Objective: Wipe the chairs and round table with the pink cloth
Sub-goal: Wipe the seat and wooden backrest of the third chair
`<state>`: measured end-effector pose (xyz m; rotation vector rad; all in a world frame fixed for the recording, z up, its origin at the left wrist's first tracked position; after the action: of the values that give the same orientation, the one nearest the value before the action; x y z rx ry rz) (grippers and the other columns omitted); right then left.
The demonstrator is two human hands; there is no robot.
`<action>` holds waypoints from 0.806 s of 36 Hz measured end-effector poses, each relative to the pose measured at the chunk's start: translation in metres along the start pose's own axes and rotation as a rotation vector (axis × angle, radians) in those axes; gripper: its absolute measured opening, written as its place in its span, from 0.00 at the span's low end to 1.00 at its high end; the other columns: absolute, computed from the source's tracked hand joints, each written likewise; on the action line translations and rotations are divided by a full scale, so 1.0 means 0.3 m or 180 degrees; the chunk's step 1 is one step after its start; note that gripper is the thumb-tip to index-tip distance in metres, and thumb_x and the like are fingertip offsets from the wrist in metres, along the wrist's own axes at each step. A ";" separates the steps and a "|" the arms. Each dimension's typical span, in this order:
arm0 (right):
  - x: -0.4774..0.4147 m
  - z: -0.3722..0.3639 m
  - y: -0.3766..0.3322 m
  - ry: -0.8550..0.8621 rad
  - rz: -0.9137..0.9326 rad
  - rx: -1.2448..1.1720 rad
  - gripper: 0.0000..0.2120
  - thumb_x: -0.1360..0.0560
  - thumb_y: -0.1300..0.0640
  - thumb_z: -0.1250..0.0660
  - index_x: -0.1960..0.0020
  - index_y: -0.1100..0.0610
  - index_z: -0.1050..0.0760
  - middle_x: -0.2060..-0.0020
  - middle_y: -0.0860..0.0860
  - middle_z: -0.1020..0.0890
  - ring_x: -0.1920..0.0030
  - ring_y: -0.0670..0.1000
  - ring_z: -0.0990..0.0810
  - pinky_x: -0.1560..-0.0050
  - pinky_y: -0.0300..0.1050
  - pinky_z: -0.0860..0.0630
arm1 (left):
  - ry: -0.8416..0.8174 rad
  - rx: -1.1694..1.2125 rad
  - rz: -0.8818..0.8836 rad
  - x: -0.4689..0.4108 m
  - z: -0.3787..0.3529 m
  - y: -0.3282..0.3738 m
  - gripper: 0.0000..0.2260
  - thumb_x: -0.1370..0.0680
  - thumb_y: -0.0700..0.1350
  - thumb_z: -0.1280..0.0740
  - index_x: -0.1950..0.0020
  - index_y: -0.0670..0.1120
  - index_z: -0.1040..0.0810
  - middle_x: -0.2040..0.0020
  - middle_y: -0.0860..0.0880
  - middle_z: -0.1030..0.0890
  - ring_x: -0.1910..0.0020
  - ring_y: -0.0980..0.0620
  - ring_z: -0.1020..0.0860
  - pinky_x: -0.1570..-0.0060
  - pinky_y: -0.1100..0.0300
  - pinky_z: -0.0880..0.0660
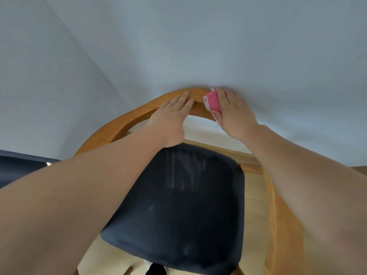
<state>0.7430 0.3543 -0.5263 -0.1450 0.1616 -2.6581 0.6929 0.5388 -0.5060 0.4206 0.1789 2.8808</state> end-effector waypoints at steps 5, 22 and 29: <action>0.073 -0.024 0.057 0.0011 -0.0172 -0.0157 0.30 0.19 0.46 0.47 0.23 0.59 0.50 0.31 0.59 0.34 0.34 0.59 0.31 0.34 0.52 0.33 | -0.0109 0.0084 0.0134 -0.040 -0.018 0.054 0.42 0.27 0.38 0.37 0.24 0.51 0.63 0.23 0.51 0.64 0.25 0.51 0.61 0.28 0.54 0.57; 0.333 -0.153 0.207 -0.0463 -0.1046 -0.0009 0.30 0.19 0.48 0.45 0.25 0.64 0.50 0.36 0.60 0.30 0.41 0.59 0.27 0.41 0.52 0.28 | -0.0028 -0.0152 0.0334 -0.026 -0.027 0.083 0.43 0.27 0.40 0.37 0.24 0.49 0.64 0.23 0.49 0.64 0.25 0.50 0.62 0.28 0.53 0.59; 0.404 -0.169 0.223 -0.0514 -0.1219 0.0093 0.27 0.19 0.48 0.44 0.27 0.62 0.47 0.40 0.59 0.28 0.44 0.57 0.25 0.46 0.51 0.26 | 0.0234 0.0372 0.0160 0.117 -0.088 0.173 0.35 0.24 0.40 0.40 0.23 0.47 0.55 0.22 0.48 0.55 0.24 0.50 0.56 0.29 0.57 0.59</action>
<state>0.6593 0.2437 -0.5765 -0.4172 0.0448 -3.0097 0.6418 0.4947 -0.5139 0.3446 0.3555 2.9471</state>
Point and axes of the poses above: each hand's wrist, its own x-axis away from the middle knuckle, its own z-axis out of the back of the hand, y = z × x, the point moved 3 cm from there along -x, towards the middle knuckle
